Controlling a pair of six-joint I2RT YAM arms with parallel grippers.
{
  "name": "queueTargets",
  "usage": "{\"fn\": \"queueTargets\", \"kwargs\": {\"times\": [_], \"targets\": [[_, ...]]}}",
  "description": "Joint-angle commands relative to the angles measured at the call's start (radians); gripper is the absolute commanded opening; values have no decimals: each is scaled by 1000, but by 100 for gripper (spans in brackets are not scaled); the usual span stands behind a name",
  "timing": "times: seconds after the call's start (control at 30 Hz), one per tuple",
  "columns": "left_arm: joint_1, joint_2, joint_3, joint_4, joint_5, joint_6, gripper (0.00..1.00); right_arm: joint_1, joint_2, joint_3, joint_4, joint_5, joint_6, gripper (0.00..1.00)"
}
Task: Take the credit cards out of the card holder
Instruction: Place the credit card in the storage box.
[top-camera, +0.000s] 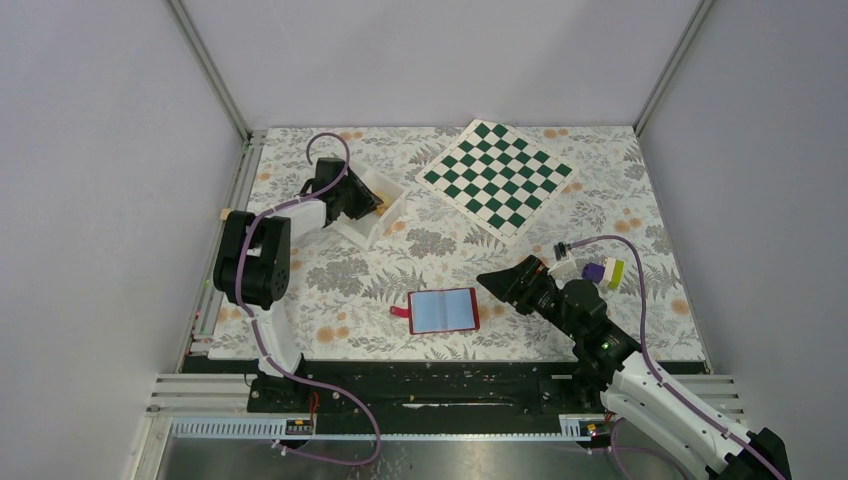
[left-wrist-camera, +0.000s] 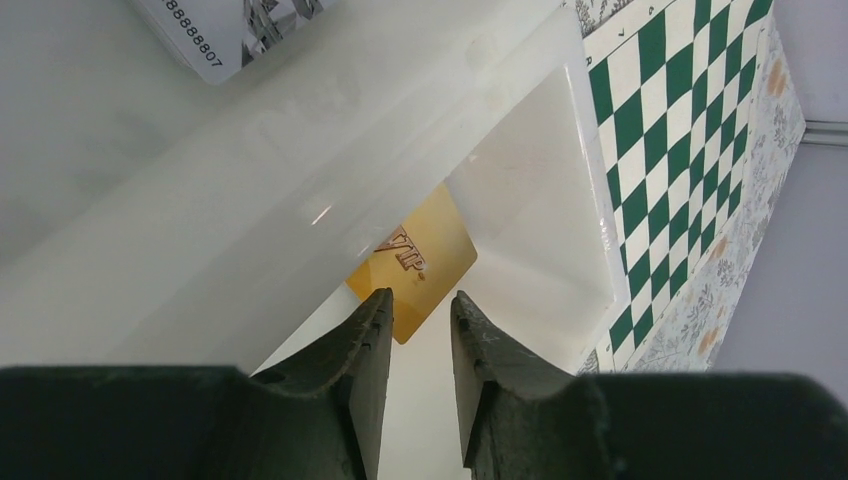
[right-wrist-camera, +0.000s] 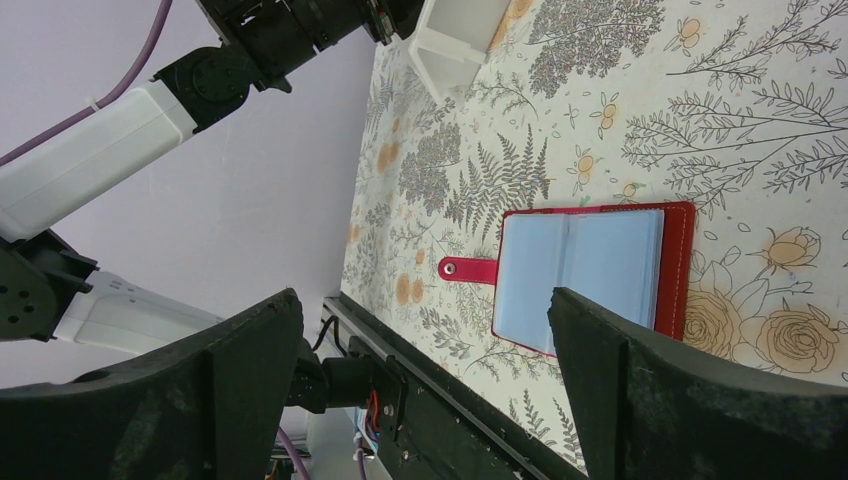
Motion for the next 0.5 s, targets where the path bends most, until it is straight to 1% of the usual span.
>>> {"fn": "queueTargets", "kwargs": {"times": [0.0,0.27,0.47], "targets": [[-7,-16,33,11,-13,23,29,3,-8,21,2,24,-1,100],[-10,-82,75,-34,-3,43,35,4,-1,33,-25,21,-10,99],[-10,-153,90,-129,-60,67,41,4,16,59,-81,14,-37,100]]}}
